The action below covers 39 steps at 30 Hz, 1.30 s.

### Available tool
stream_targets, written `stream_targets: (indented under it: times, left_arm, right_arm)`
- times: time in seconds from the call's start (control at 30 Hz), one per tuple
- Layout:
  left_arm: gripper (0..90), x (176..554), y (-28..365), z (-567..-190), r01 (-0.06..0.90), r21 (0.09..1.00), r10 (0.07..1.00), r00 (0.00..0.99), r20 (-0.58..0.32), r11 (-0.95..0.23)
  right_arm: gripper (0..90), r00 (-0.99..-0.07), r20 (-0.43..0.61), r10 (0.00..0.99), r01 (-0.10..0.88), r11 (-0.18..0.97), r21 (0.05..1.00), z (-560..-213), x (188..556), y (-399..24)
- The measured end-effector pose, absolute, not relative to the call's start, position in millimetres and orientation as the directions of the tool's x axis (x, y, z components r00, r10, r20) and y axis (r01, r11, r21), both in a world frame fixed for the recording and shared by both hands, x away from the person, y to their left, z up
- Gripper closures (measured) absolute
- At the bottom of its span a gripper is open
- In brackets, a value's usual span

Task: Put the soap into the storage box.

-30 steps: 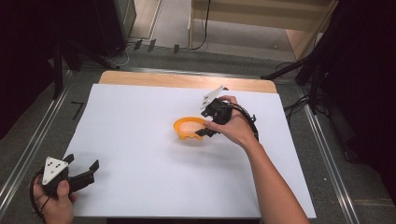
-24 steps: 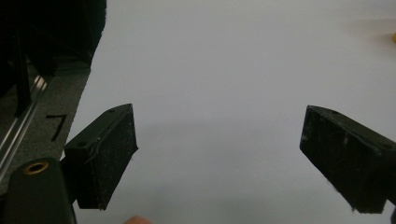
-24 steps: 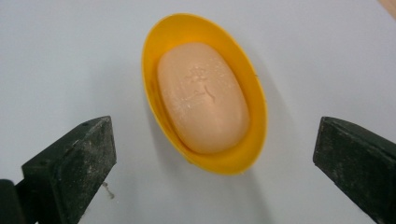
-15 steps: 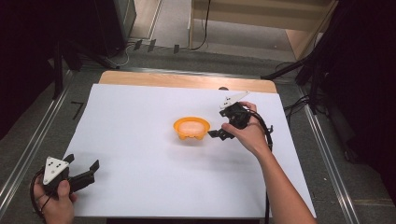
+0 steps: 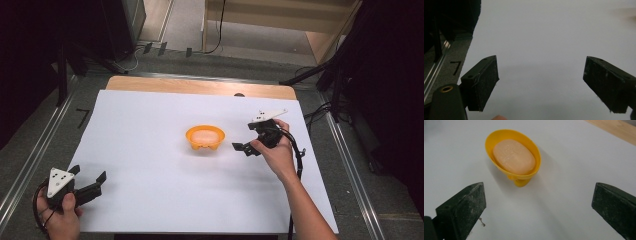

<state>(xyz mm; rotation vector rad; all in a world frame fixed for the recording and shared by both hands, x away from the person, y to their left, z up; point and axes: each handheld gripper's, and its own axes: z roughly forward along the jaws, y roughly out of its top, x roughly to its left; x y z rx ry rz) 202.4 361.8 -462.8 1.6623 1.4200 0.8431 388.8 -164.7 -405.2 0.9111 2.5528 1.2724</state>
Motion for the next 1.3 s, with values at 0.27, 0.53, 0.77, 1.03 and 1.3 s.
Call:
stream_targets:
  times: [0.27,0.53,0.77,1.03,1.3]
  left_arm:
    - [13.6,202.4,361.7,-462.8,0.472,0.878,0.988,0.157,-0.001,-0.074]
    - [13.7,202.5,361.6,-462.9,0.472,0.878,0.987,0.159,-0.001,-0.075]
    - [13.7,202.3,361.5,-462.8,0.472,0.878,0.987,0.158,0.002,-0.078]
    - [13.7,202.4,361.1,-462.9,0.471,0.879,0.988,0.155,0.004,-0.078]
    - [13.7,202.2,361.3,-462.8,0.47,0.879,0.988,0.154,0.007,-0.079]
  right_arm:
    - [0.0,-0.757,0.08,0.648,0.448,0.427,0.785,-409.6,372.6,-172.0]
    - [0.0,-0.73,0.085,0.679,0.456,0.391,0.8,-422.3,355.6,-187.9]
    - [0.0,-0.713,0.106,0.693,0.478,0.37,0.796,-436.5,341.9,-202.4]
    - [0.0,-0.69,0.125,0.713,0.501,0.346,0.794,-452.3,326.6,-218.1]
    - [0.0,-0.665,0.148,0.732,0.515,0.307,0.8,-462.0,312.9,-233.7]
